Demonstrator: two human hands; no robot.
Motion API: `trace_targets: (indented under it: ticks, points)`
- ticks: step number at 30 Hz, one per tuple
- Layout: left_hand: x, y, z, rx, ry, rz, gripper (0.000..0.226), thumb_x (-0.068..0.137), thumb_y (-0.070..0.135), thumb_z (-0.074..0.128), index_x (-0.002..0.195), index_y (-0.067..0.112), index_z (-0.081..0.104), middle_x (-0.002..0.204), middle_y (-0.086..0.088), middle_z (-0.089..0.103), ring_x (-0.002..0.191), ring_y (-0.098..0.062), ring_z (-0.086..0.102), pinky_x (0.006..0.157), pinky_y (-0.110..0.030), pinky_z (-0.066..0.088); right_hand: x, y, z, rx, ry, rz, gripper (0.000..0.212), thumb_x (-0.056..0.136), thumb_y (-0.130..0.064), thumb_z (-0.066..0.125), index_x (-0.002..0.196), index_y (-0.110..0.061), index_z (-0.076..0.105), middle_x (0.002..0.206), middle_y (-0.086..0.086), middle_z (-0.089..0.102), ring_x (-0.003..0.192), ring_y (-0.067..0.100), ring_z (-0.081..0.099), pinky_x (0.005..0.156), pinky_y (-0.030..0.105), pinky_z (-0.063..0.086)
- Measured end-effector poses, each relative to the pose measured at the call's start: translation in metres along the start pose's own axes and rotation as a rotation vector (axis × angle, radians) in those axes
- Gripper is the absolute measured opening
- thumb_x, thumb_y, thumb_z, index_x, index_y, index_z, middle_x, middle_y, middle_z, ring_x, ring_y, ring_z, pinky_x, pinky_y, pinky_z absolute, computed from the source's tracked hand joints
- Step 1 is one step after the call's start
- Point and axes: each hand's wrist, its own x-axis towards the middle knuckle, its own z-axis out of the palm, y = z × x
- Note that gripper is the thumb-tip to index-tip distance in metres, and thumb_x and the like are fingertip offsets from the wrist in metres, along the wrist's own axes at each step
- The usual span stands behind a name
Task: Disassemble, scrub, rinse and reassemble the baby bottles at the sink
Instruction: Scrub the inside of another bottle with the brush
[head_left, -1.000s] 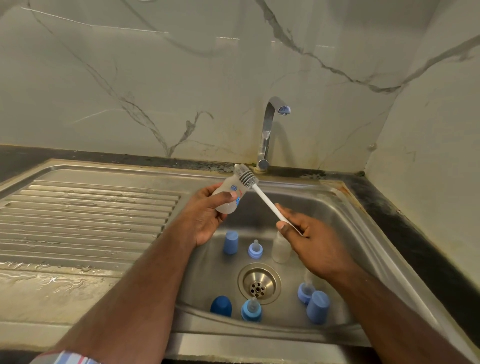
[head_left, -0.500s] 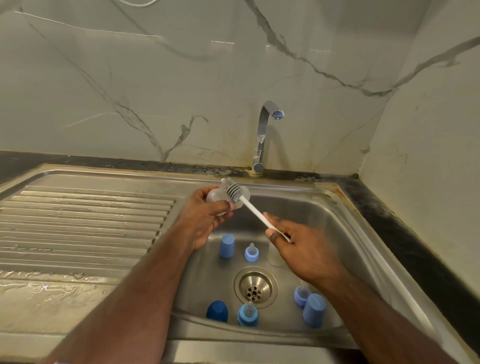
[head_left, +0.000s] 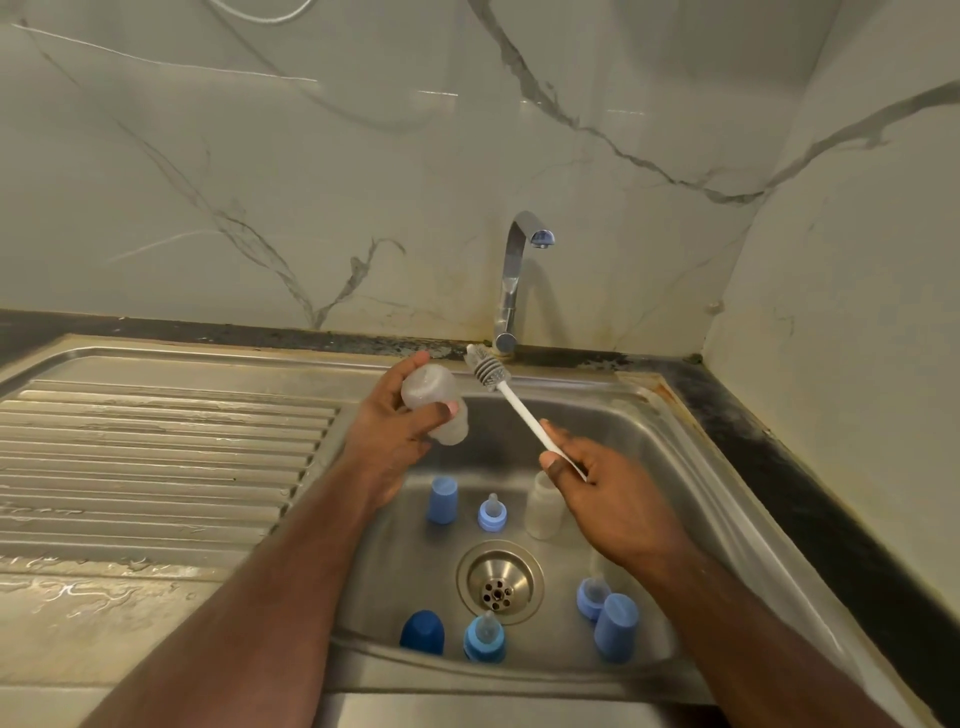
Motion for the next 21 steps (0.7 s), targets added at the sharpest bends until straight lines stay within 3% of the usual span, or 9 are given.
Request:
trace_targets:
  ticks: [2,4,7,10,14,16,19,21]
  points:
    - [0.001,-0.004,-0.002,0.222,0.031,0.106,0.080,0.081,0.001,0.080,0.140,0.047,0.050,0.119,0.010,0.060,0.107,-0.017,0.064,0.090,-0.040,0.060,-0.005,-0.006,-0.003,0.001,0.000,-0.044,0.046,0.104,-0.047,0.042,0.149,-0.049,0.036,0.104,-0.013,0.067,0.080,0.004,0.062,0.062,0.011,0.045]
    - [0.002,-0.007,-0.003,0.352,0.059,0.165,0.087,0.078,0.005,0.084,0.145,0.043,0.043,0.119,0.009,0.060,0.101,-0.009,0.064,0.085,-0.028,0.059,-0.010,-0.012,-0.003,-0.020,-0.024,-0.077,0.043,0.104,-0.046,0.041,0.146,-0.052,0.036,0.087,-0.011,0.065,0.066,0.002,0.057,0.058,0.012,0.046]
    - [0.004,-0.009,-0.003,0.391,0.090,0.215,0.068,0.071,0.004,0.089,0.126,0.026,0.054,0.111,0.007,0.064,0.098,-0.012,0.064,0.080,-0.022,0.057,-0.013,-0.013,0.000,-0.078,-0.074,-0.117,0.040,0.104,-0.045,0.043,0.144,-0.052,0.041,0.071,-0.017,0.058,0.063,-0.010,0.054,0.058,0.012,0.043]
    - [0.007,-0.011,-0.004,0.447,0.083,0.254,0.062,0.067,0.001,0.090,0.114,0.027,0.058,0.104,0.011,0.067,0.099,-0.010,0.064,0.084,-0.024,0.055,-0.008,-0.014,0.002,-0.170,-0.081,-0.119,0.040,0.104,-0.048,0.041,0.144,-0.054,0.040,0.074,-0.020,0.058,0.069,-0.005,0.057,0.061,0.012,0.043]
    - [0.010,-0.013,-0.010,0.511,0.081,0.253,0.059,0.069,0.016,0.092,0.118,0.029,0.060,0.110,0.009,0.068,0.106,-0.010,0.062,0.084,-0.021,0.052,-0.007,-0.016,0.008,-0.173,-0.059,-0.107,0.041,0.104,-0.048,0.040,0.145,-0.053,0.038,0.080,-0.017,0.060,0.070,0.004,0.059,0.068,0.021,0.051]
    - [0.010,-0.014,-0.010,0.519,0.075,0.271,0.062,0.068,0.016,0.093,0.119,0.030,0.061,0.113,0.011,0.067,0.107,-0.009,0.061,0.085,-0.020,0.050,-0.002,-0.013,0.007,-0.142,-0.027,-0.061,0.043,0.105,-0.046,0.040,0.147,-0.050,0.036,0.082,-0.012,0.063,0.068,0.006,0.059,0.063,0.021,0.051]
    - [0.008,-0.013,-0.008,0.522,0.067,0.281,0.064,0.067,0.015,0.094,0.119,0.032,0.060,0.112,0.014,0.066,0.105,-0.006,0.060,0.084,-0.018,0.048,-0.001,-0.009,0.002,-0.098,-0.003,-0.039,0.045,0.104,-0.047,0.041,0.148,-0.051,0.032,0.097,-0.007,0.068,0.073,0.008,0.062,0.068,0.025,0.055]
    - [0.008,-0.013,-0.007,0.529,0.073,0.269,0.065,0.068,0.015,0.093,0.122,0.027,0.060,0.111,0.011,0.067,0.104,-0.006,0.060,0.084,-0.017,0.049,-0.006,-0.012,0.004,-0.098,-0.045,-0.070,0.042,0.103,-0.049,0.042,0.144,-0.057,0.032,0.091,-0.009,0.069,0.067,0.007,0.061,0.063,0.023,0.053]
